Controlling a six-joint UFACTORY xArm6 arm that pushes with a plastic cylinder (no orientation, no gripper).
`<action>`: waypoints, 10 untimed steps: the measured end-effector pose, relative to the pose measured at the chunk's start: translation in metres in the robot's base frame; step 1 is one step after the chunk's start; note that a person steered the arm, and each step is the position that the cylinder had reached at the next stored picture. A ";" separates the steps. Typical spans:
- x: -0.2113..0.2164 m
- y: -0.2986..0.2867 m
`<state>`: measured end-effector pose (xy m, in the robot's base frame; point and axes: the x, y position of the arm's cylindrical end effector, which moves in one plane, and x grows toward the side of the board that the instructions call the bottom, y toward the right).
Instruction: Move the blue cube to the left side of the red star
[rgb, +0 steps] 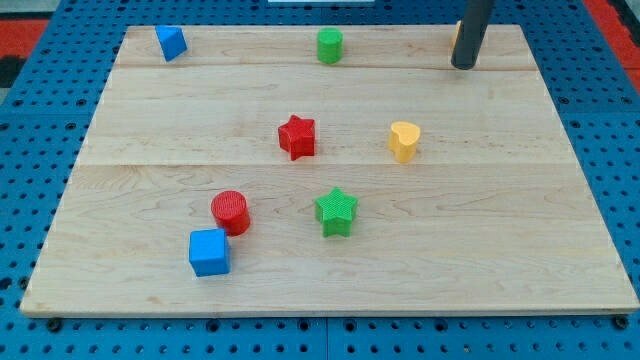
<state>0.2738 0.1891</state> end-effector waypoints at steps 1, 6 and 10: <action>0.000 0.000; 0.133 0.001; 0.286 -0.283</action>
<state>0.5602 -0.0939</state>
